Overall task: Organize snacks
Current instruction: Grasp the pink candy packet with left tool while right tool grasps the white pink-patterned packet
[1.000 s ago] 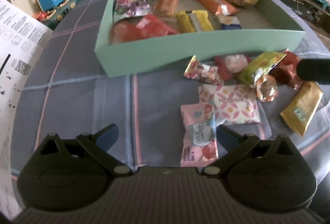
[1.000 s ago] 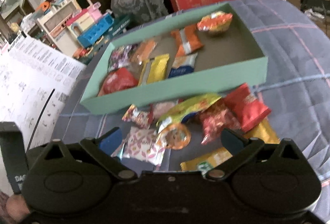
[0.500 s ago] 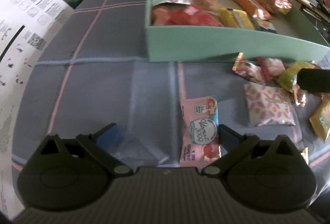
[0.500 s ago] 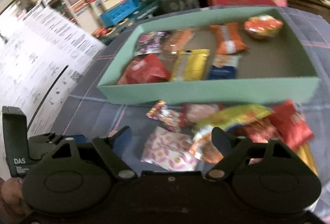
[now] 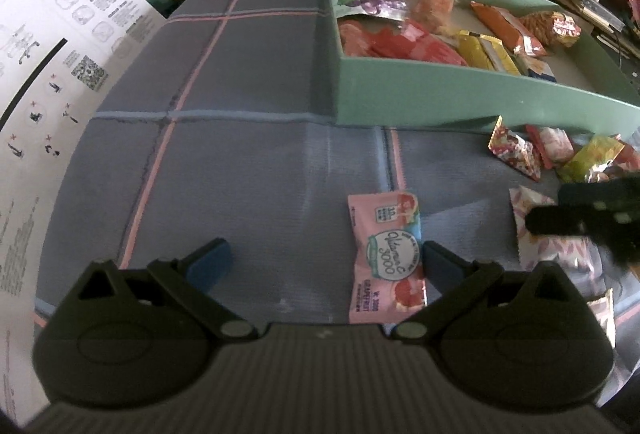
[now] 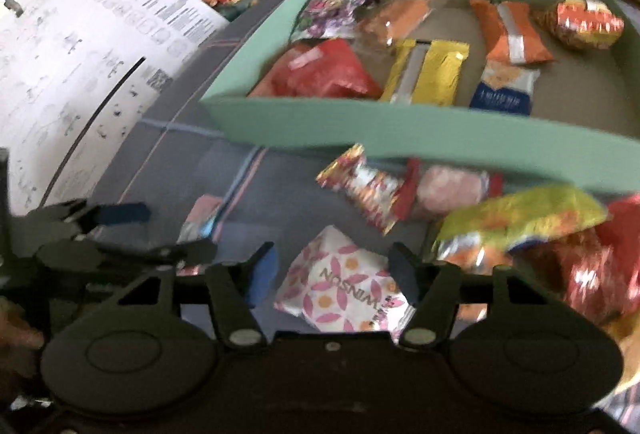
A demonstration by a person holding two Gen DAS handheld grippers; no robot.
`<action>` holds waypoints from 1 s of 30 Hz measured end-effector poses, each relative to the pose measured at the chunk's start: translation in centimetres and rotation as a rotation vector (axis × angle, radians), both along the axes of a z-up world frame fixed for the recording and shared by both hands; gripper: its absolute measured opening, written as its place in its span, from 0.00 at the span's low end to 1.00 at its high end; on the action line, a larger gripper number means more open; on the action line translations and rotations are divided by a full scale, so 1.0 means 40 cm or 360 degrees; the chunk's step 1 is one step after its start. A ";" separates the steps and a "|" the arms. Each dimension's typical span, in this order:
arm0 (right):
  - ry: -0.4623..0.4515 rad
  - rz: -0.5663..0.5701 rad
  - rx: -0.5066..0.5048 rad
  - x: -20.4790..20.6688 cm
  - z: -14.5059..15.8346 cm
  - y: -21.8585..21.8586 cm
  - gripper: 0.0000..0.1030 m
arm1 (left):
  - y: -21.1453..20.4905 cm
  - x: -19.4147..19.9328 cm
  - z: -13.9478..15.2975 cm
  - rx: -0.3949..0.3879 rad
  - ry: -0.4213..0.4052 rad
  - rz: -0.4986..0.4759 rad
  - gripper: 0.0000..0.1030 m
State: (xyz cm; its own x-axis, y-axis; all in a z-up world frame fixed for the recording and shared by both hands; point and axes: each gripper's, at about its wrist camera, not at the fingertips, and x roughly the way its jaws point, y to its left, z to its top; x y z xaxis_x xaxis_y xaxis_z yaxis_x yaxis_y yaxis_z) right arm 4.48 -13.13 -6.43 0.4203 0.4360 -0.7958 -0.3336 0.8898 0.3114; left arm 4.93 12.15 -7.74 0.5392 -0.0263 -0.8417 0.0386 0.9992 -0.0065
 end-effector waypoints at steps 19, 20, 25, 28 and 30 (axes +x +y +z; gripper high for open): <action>-0.0188 0.0256 -0.0390 -0.074 -0.011 0.096 0.49 | 0.029 -0.010 -0.002 -0.0036 -0.0038 0.0009 1.00; -0.0191 0.0242 -0.0385 -0.076 -0.014 0.093 0.49 | 0.028 -0.012 -0.002 -0.0041 -0.0039 0.0011 1.00; -0.0228 0.0168 -0.0370 -0.085 -0.020 0.089 0.51 | 0.000 -0.023 0.006 -0.0028 -0.0074 -0.0053 0.80; -0.0269 0.0167 -0.0390 -0.098 -0.021 0.095 0.50 | -0.033 -0.032 0.010 0.0030 -0.0099 -0.0124 0.61; -0.0261 0.0154 -0.0375 -0.096 -0.015 0.091 0.49 | -0.046 -0.039 0.016 0.0032 -0.0119 -0.0165 0.30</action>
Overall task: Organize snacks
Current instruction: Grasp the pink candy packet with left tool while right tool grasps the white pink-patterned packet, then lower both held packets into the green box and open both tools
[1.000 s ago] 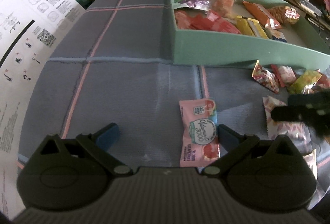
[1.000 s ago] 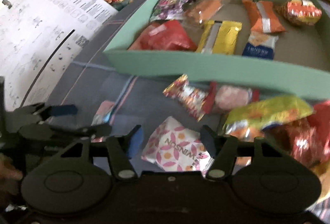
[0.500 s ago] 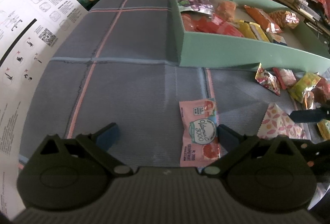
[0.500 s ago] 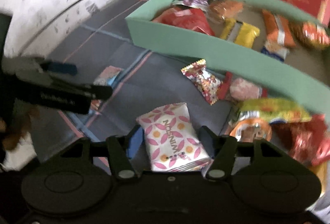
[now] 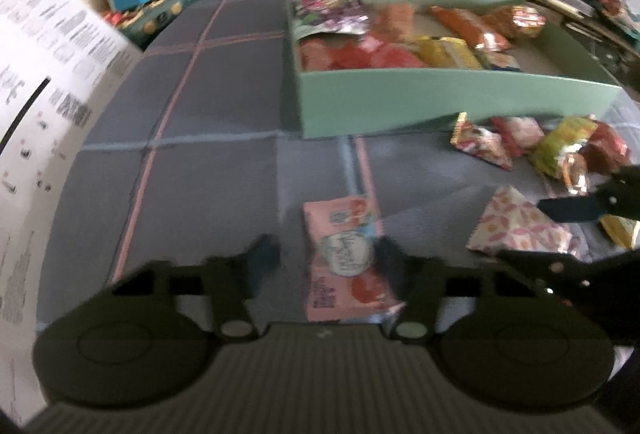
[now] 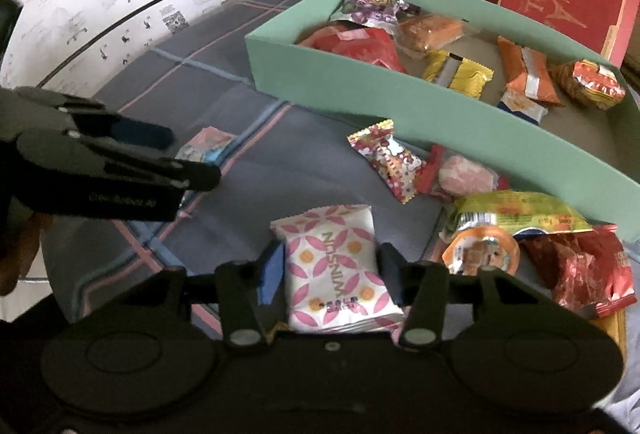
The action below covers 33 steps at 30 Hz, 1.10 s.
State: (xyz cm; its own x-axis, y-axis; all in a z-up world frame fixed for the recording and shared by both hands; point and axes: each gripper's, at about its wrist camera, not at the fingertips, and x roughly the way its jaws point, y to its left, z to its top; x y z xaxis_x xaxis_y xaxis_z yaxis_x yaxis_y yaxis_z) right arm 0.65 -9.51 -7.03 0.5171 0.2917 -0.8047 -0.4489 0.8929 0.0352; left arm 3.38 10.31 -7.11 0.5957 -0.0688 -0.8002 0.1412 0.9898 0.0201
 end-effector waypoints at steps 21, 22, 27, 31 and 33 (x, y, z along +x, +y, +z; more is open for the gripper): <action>-0.0070 -0.0270 0.0522 0.077 0.171 -0.184 0.49 | -0.023 0.064 0.194 -0.0195 -0.0158 -0.0018 0.26; -0.0084 -0.0287 0.0527 0.088 0.180 -0.194 0.49 | -0.032 0.083 0.206 -0.0192 -0.0172 -0.0021 0.26; -0.0116 -0.0397 0.0522 0.194 0.216 -0.235 0.49 | -0.078 0.199 0.250 -0.0160 -0.0228 -0.0070 0.26; -0.0091 -0.0477 0.0539 0.292 0.216 -0.248 0.49 | -0.110 0.326 0.263 -0.0142 -0.0211 -0.0077 0.26; -0.0086 -0.0491 0.0541 0.339 0.216 -0.248 0.49 | -0.119 0.389 0.260 -0.0136 -0.0194 -0.0071 0.26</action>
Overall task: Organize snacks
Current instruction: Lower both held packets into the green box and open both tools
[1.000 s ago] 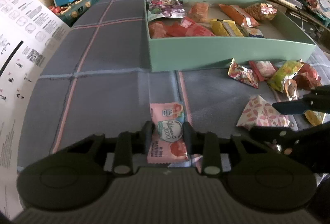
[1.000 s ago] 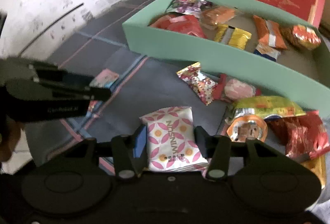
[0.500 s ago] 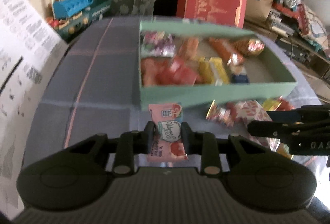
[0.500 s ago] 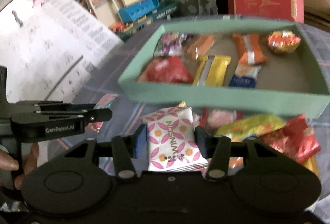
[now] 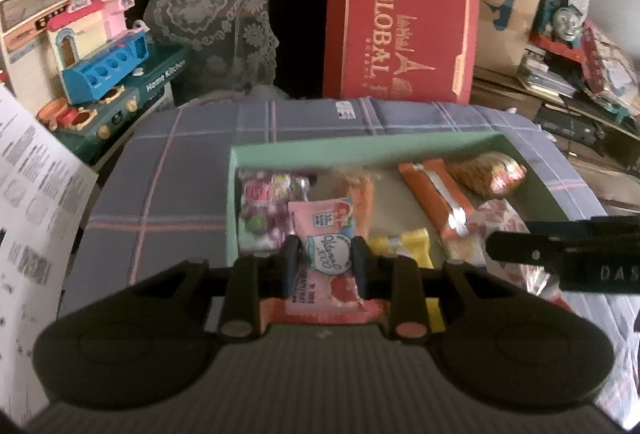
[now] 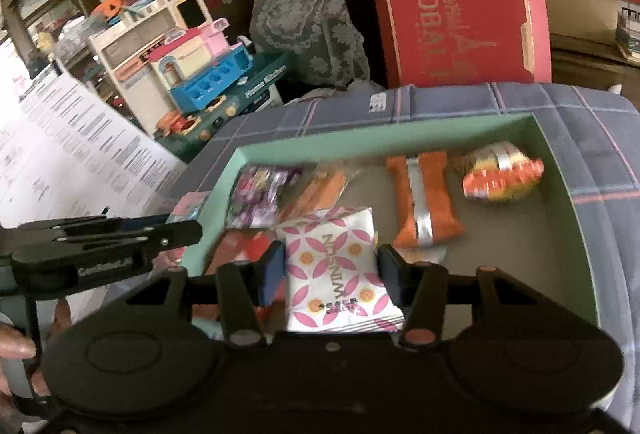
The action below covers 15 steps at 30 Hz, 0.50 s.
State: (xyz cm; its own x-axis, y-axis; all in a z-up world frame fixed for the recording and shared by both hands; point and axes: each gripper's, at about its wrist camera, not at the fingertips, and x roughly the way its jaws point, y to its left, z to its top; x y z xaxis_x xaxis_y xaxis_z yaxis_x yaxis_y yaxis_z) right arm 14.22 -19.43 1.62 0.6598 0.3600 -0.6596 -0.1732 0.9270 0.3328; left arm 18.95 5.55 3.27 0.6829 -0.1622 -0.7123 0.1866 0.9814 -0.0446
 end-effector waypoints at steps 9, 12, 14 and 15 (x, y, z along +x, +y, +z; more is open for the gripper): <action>0.0048 -0.0047 0.0020 0.185 -0.047 0.028 0.49 | -0.036 0.199 -0.048 0.0055 0.0050 -0.0008 0.27; 0.0073 -0.0062 0.0035 0.219 -0.066 0.036 0.49 | -0.047 0.243 -0.071 0.0076 0.0067 -0.0013 0.27; 0.0084 -0.0072 0.0040 0.243 -0.079 0.043 0.49 | -0.055 0.263 -0.083 0.0095 0.0069 -0.0010 0.28; 0.0087 -0.0074 0.0046 0.254 -0.084 0.046 0.49 | -0.058 0.272 -0.089 0.0104 0.0069 -0.0002 0.33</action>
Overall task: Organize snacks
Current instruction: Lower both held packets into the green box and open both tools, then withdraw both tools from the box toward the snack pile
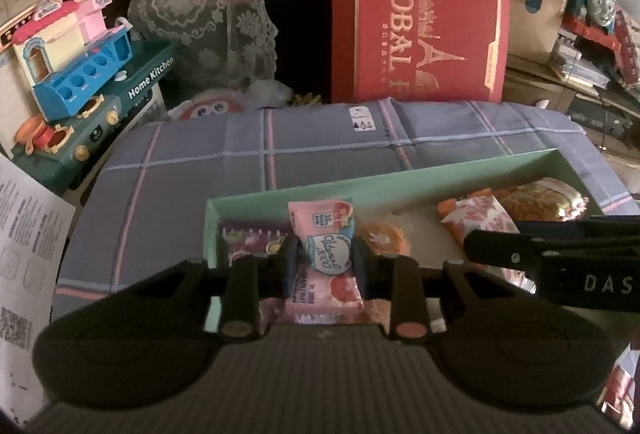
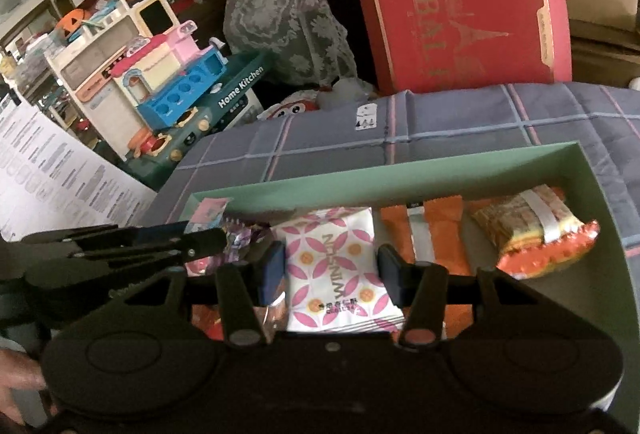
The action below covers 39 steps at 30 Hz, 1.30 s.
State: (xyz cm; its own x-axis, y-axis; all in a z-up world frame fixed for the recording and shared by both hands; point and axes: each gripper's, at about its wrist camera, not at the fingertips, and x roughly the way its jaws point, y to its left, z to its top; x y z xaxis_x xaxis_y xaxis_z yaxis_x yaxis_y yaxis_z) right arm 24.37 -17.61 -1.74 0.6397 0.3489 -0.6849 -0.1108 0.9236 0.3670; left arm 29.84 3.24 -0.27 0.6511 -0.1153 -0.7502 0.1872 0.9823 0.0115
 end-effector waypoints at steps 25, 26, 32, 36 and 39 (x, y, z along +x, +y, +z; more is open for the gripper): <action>-0.0096 -0.0095 -0.0029 -0.188 0.094 -0.058 1.00 | -0.048 -0.188 0.073 0.0062 -0.0041 0.0078 1.00; -0.0100 -0.0100 -0.0027 -0.202 0.100 -0.064 1.00 | -0.052 -0.202 0.080 0.0058 -0.0046 0.0074 1.00; -0.0121 -0.0129 -0.0038 -0.311 0.124 -0.121 1.00 | -0.071 -0.318 0.110 0.0003 -0.0062 0.0029 1.00; -0.0120 -0.0158 -0.0033 -0.386 0.128 -0.170 1.00 | -0.094 -0.396 0.105 -0.0017 -0.0053 -0.0030 1.00; -0.0103 -0.0183 -0.0033 -0.434 0.117 -0.200 1.00 | -0.119 -0.447 0.085 -0.0025 -0.0024 -0.0079 1.00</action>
